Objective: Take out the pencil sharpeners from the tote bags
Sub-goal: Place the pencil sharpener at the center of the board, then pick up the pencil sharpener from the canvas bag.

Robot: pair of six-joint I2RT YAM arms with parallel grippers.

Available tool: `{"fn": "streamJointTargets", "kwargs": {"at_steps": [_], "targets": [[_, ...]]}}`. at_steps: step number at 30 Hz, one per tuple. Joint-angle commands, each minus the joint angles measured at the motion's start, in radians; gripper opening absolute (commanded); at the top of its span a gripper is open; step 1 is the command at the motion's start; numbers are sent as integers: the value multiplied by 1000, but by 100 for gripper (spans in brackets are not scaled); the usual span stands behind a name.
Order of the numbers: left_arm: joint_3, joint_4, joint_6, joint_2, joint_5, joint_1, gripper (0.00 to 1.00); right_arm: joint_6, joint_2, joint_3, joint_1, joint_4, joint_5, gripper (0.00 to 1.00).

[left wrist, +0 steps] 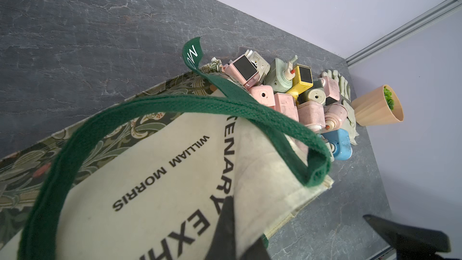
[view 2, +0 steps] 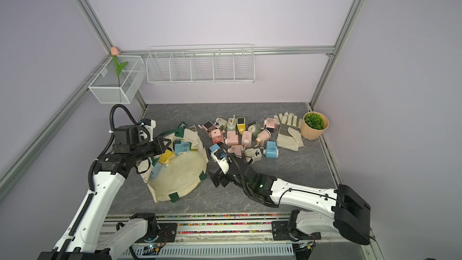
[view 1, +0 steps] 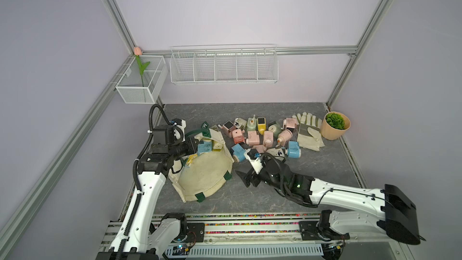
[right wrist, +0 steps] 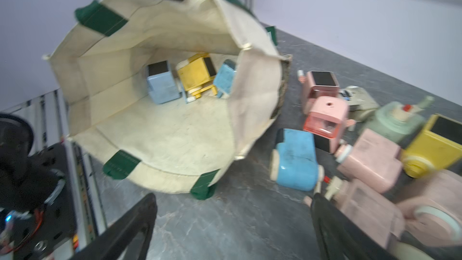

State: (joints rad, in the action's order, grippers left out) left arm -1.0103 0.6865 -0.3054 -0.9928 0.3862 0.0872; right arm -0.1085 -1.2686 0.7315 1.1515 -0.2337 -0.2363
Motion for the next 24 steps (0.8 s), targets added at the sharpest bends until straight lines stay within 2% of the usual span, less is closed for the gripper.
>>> {"fn": "streamJointTargets", "kwargs": {"at_steps": [1,3,9,17,24], "targets": [[-6,-27,-11,29,25,0,0,93,-101,80,68,-25,60,95],[-2,-36,-14,28,40,1,0,129,-183,131,118,-33,13,94],[-1,-44,-15,32,68,1,0,153,-438,314,170,-56,29,90],[5,-58,-18,46,93,0,0,189,-747,548,174,-106,80,86],[10,-67,-17,46,99,1,0,165,-892,641,129,-228,142,87]]}}
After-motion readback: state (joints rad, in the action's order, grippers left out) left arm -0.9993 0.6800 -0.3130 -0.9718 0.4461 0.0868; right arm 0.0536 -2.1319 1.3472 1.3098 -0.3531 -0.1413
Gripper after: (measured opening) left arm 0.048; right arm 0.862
